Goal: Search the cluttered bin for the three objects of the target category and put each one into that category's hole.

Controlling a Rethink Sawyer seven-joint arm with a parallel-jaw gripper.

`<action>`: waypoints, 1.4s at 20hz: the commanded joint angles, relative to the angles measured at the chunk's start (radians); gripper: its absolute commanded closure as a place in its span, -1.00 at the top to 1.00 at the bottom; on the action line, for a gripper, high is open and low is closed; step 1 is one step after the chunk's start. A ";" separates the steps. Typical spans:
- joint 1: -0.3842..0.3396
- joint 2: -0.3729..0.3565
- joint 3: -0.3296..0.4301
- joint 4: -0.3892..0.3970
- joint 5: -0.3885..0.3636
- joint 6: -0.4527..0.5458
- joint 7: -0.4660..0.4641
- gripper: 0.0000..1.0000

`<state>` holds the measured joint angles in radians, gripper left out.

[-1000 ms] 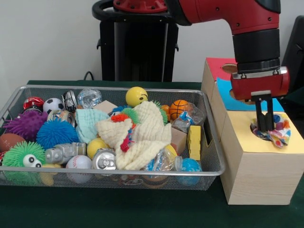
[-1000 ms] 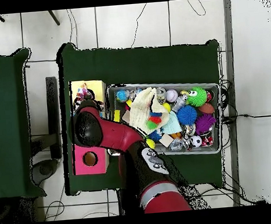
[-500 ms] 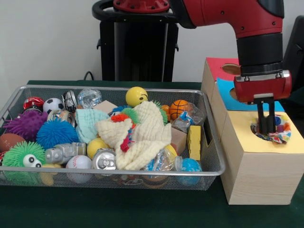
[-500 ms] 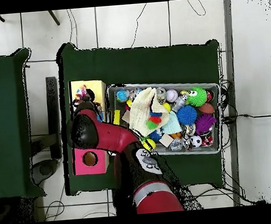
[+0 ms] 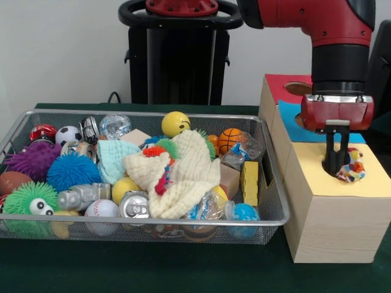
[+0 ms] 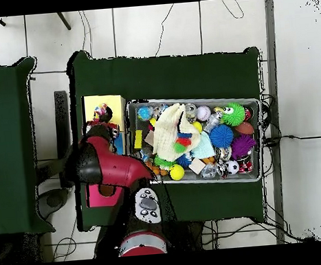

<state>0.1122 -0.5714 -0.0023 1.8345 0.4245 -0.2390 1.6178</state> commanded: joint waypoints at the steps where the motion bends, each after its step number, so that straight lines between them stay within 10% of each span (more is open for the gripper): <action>1: -0.041 0.139 -0.083 0.015 -0.032 -0.006 0.142 -1.00; 13: -0.108 0.205 -0.013 -0.042 -0.091 -0.070 0.179 -1.00; 21: -0.244 0.187 0.167 -0.032 -0.257 -0.072 0.221 -1.00; 28: -0.111 0.176 -0.027 -0.057 -0.117 -0.080 0.173 -1.00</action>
<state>-0.0142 -0.4842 0.0891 1.7555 0.2369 -0.3284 1.6178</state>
